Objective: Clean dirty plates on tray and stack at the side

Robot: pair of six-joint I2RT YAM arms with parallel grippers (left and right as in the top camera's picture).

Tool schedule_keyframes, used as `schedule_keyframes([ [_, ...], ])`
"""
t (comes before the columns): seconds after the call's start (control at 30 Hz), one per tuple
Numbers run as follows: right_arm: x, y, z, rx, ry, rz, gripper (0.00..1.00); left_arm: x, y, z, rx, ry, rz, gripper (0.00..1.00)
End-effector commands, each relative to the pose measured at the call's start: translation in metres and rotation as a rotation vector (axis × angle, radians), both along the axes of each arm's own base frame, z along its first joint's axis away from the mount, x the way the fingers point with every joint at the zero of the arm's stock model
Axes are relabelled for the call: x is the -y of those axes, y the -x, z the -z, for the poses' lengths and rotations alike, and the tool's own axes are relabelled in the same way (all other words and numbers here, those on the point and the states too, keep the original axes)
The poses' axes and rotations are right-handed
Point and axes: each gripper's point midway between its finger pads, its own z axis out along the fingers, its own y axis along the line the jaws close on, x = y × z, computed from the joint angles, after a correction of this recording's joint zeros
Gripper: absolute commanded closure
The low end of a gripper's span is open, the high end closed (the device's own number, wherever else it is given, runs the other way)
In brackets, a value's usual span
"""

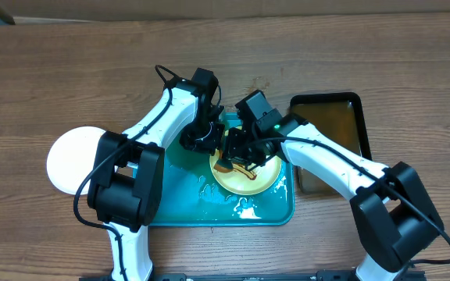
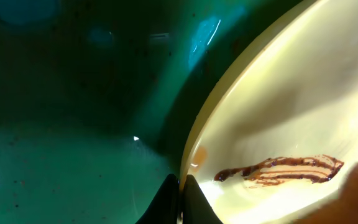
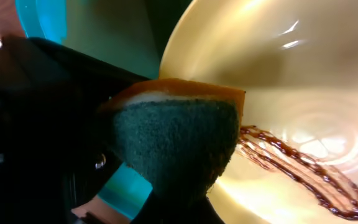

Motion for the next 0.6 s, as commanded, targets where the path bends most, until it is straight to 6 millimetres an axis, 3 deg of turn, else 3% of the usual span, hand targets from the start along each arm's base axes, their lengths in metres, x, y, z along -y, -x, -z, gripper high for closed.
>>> schedule_keyframes([
  [0.0, -0.004, 0.001, 0.009, -0.042, -0.017, 0.042, 0.96, 0.001, 0.001, -0.003, 0.003, -0.002, -0.012, 0.96],
  [0.27, 0.002, -0.007, 0.034, -0.002, 0.009, 0.089, 0.96, 0.001, 0.002, -0.003, -0.003, 0.004, -0.013, 0.96],
  [0.57, -0.004, -0.010, 0.050, 0.011, -0.002, 0.083, 0.96, 0.001, 0.002, -0.003, -0.002, 0.004, -0.013, 0.96],
])
